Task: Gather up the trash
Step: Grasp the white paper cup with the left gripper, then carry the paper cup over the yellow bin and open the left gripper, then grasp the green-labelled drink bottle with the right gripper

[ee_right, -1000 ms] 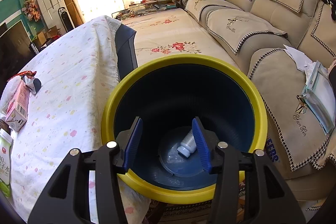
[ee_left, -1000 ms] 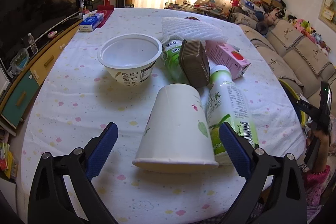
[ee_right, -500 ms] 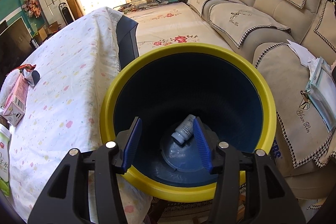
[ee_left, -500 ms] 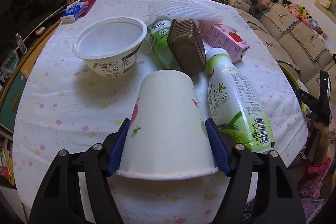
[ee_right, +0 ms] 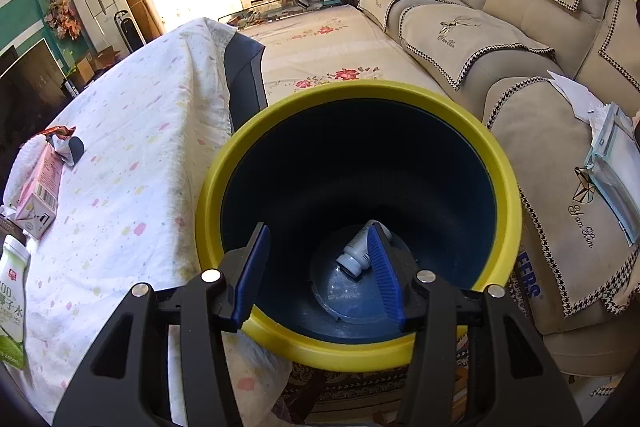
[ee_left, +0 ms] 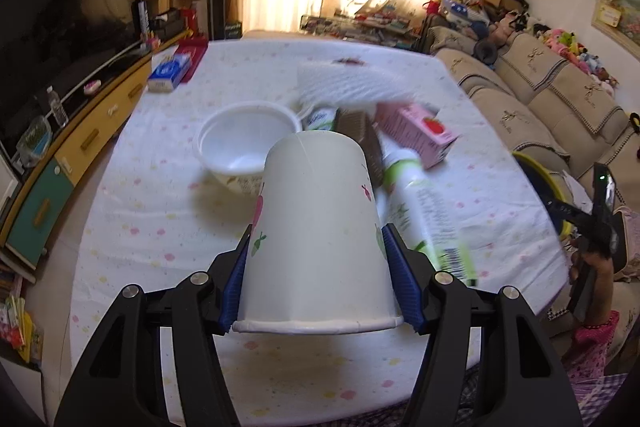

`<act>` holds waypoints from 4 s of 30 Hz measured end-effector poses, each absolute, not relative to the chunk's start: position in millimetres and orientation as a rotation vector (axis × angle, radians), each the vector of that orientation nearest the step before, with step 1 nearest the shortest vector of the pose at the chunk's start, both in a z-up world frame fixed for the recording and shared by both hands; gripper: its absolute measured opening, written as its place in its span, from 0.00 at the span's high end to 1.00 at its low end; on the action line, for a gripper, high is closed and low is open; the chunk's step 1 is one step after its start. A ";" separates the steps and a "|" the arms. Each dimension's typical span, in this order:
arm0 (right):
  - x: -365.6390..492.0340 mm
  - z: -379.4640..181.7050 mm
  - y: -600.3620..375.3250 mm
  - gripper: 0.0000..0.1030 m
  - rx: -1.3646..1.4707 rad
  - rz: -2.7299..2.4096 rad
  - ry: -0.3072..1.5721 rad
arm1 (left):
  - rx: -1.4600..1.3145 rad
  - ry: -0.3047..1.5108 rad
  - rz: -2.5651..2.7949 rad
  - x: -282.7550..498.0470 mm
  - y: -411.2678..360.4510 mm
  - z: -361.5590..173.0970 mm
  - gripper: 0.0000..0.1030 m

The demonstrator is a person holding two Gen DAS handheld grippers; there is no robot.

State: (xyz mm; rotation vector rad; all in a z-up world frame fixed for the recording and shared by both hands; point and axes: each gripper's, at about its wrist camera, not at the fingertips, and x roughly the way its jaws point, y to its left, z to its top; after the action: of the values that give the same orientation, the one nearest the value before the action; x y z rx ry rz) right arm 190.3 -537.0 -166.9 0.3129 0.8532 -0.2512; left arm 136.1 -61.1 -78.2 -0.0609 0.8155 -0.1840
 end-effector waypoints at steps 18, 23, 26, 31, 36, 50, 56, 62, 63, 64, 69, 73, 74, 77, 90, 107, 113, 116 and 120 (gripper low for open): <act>123.3 -139.9 -583.4 0.48 0.379 -0.356 0.737 | 0.054 0.758 -0.568 154.0 -216.0 -32.1 0.40; 111.7 -139.3 -601.4 0.48 0.415 -0.370 0.713 | 0.113 0.792 -0.686 173.4 -292.5 -43.0 0.40; 103.4 -141.1 -614.8 0.47 0.438 -0.383 0.704 | 0.145 0.812 -0.734 185.2 -335.1 -53.9 0.40; 92.5 -146.2 -635.3 0.47 0.473 -0.421 0.694 | 0.168 0.859 -0.783 209.1 -398.4 -74.5 0.39; 87.1 -155.3 -646.9 0.46 0.505 -0.432 0.702 | 0.203 0.868 -0.805 228.4 -455.7 -92.8 0.37; 79.6 -164.9 -660.0 0.44 0.544 -0.433 0.705 | 0.208 0.841 -0.764 244.1 -499.2 -105.6 0.26; 80.4 -161.1 -652.9 0.43 0.536 -0.416 0.704 | 0.137 0.794 -0.757 228.1 -458.1 -73.1 0.21; 87.4 -153.8 -636.8 0.42 0.503 -0.384 0.708 | 0.086 0.719 -0.705 200.9 -399.5 -39.2 0.15; 88.7 -152.6 -633.8 0.42 0.498 -0.378 0.709 | 0.072 0.714 -0.691 197.5 -386.5 -34.0 0.15; 90.3 -151.2 -629.6 0.41 0.491 -0.370 0.710 | 0.060 0.711 -0.679 194.4 -374.7 -30.0 0.14; 100.6 -143.4 -602.6 0.39 0.443 -0.321 0.723 | 0.017 0.676 -0.580 176.2 -306.9 -13.4 0.09; 113.2 -135.5 -563.4 0.39 0.379 -0.242 0.740 | -0.017 0.645 -0.464 161.7 -241.3 -4.5 0.08; 116.0 -133.8 -552.2 0.39 0.361 -0.220 0.743 | -0.030 0.639 -0.438 159.2 -222.9 -3.7 0.08; 124.8 -129.1 -516.7 0.39 0.312 -0.150 0.753 | -0.068 0.608 -0.335 150.2 -172.0 1.1 0.07; 128.8 -91.5 -333.4 0.37 0.159 0.220 0.671 | -0.194 0.567 -0.102 118.4 -22.1 -20.8 0.07; 126.5 -111.3 -224.9 0.32 0.032 0.323 0.701 | -0.246 0.586 -0.083 103.4 10.5 -38.6 0.07; 129.3 -124.6 -226.3 0.33 0.023 0.309 0.733 | -0.236 0.603 -0.094 108.5 3.3 -41.1 0.07; 129.2 -125.4 -232.1 0.33 0.019 0.299 0.726 | -0.232 0.612 -0.098 112.1 -1.0 -44.0 0.07; 126.1 -128.4 -244.5 0.34 0.022 0.283 0.712 | -0.228 0.619 -0.101 115.8 -5.2 -46.5 0.07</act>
State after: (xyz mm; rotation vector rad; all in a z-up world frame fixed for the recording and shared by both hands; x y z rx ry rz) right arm 126.1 -244.5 -128.4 0.0218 0.7119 0.2827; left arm 115.8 -5.2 -46.5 -0.2277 0.6194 -0.1007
